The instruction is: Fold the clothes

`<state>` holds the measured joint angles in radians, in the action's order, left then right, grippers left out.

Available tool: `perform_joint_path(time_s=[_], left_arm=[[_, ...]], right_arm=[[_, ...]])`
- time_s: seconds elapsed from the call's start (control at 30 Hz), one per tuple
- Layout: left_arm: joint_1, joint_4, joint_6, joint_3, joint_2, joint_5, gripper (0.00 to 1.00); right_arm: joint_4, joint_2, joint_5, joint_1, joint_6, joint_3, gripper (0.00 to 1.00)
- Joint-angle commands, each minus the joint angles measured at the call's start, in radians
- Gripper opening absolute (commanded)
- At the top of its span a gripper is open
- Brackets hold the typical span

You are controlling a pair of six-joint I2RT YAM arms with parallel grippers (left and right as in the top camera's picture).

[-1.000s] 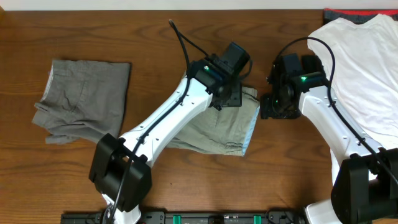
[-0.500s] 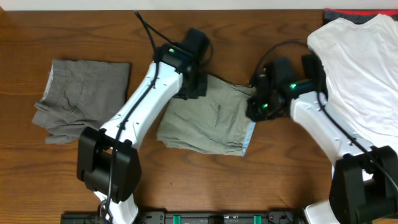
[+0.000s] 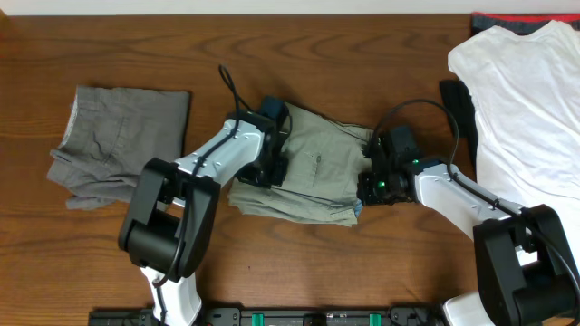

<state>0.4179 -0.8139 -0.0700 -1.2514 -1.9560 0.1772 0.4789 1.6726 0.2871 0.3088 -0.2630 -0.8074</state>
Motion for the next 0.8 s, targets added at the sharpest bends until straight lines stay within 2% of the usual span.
perform_joint_path(time_s=[0.0,0.27,0.37,0.4,0.53,0.63,0.77], left_arm=[[-0.035,-0.021,0.02,0.002,0.011,-0.008,0.07],[-0.09,-0.12,0.018,-0.025,0.145,-0.008,0.12],[-0.105,-0.151,-0.036,-0.024,0.227,-0.004,0.17],[-0.106,-0.16,-0.062,-0.024,0.25,-0.002,0.21],[-0.104,-0.192,-0.169,-0.024,0.32,-0.002,0.25],[-0.106,-0.191,-0.169,-0.02,0.322,-0.074,0.28],[-0.106,-0.121,-0.165,0.017,0.299,-0.203,0.28]], right_arm=[[0.024,0.013,-0.144,-0.033,-0.043,0.034,0.12],[0.087,-0.111,-0.074,-0.061,0.027,-0.032,0.11],[0.071,-0.203,-0.023,-0.06,0.042,-0.063,0.09],[0.044,-0.234,0.012,-0.059,0.054,-0.068,0.08],[-0.084,-0.288,0.116,-0.056,0.058,-0.069,0.03],[-0.122,-0.271,0.148,-0.043,0.058,-0.069,0.03],[-0.077,-0.225,0.275,0.003,0.08,-0.069,0.04]])
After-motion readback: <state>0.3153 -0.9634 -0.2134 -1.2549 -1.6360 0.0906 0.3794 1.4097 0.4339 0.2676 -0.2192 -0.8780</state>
